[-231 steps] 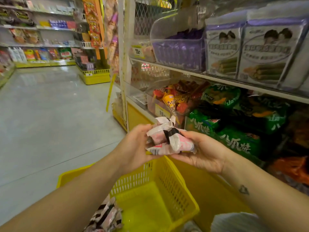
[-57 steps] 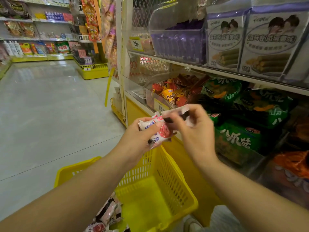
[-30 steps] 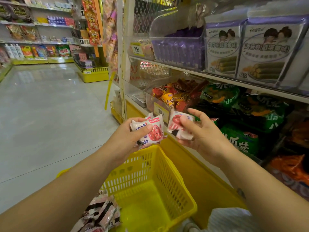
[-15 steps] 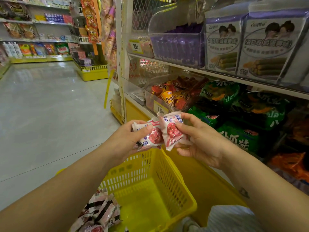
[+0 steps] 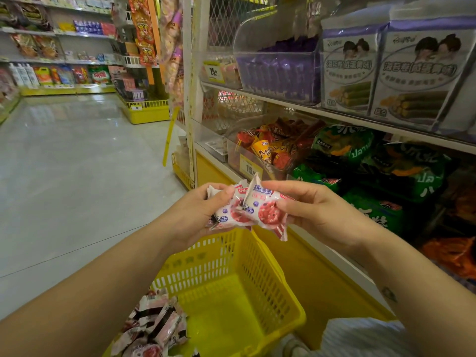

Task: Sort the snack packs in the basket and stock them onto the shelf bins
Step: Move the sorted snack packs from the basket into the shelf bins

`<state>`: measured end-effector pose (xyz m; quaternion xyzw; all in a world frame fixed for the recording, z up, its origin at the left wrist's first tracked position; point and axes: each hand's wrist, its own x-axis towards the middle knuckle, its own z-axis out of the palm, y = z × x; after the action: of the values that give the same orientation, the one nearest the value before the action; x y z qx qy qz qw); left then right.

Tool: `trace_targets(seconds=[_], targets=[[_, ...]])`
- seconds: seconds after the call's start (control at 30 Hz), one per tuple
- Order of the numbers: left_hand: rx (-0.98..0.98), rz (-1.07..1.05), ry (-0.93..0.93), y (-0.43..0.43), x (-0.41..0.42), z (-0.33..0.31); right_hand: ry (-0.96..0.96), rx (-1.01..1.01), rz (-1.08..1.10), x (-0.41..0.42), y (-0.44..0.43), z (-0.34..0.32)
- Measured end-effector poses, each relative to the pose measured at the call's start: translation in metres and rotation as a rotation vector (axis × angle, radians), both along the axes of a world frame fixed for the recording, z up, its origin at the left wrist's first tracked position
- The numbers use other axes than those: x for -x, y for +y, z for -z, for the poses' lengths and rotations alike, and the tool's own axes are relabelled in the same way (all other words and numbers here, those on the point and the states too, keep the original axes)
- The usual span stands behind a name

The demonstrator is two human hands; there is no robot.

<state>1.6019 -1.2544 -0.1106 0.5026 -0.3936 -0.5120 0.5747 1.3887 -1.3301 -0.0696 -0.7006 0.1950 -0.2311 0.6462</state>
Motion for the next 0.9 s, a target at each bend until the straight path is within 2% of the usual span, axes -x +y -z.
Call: trace_targets(seconds=[0.13, 0.33, 0.47, 0.53, 0.63, 0.67, 0.8, 0.9], targets=[[-0.017, 0.048, -0.093, 0.000, 0.013, 0.003, 0.056, 0.209, 0.069, -0.007, 0.009, 0.002], [0.013, 0.151, -0.039, 0.004, 0.021, -0.009, -0.050, 0.335, 0.248, -0.014, 0.011, 0.004], [0.080, 0.106, -0.072, 0.005, 0.022, -0.013, -0.035, 0.372, 0.341, -0.013, 0.011, 0.006], [0.116, 0.097, -0.063, 0.004, 0.023, -0.016, 0.033, 0.293, 0.307, -0.008, 0.005, 0.007], [0.188, 0.059, -0.073, 0.003, 0.027, -0.022, 0.028, -0.120, 0.055, 0.000, 0.006, 0.005], [0.210, 0.043, -0.083, 0.003, 0.029, -0.024, 0.021, -0.159, 0.005, 0.002, 0.007, 0.004], [0.288, 0.051, -0.119, 0.003, 0.042, -0.038, -0.048, -0.137, 0.077, 0.012, 0.014, -0.012], [0.340, 0.158, -0.137, 0.001, 0.055, -0.059, -0.042, -0.012, 0.147, 0.033, 0.019, -0.038]])
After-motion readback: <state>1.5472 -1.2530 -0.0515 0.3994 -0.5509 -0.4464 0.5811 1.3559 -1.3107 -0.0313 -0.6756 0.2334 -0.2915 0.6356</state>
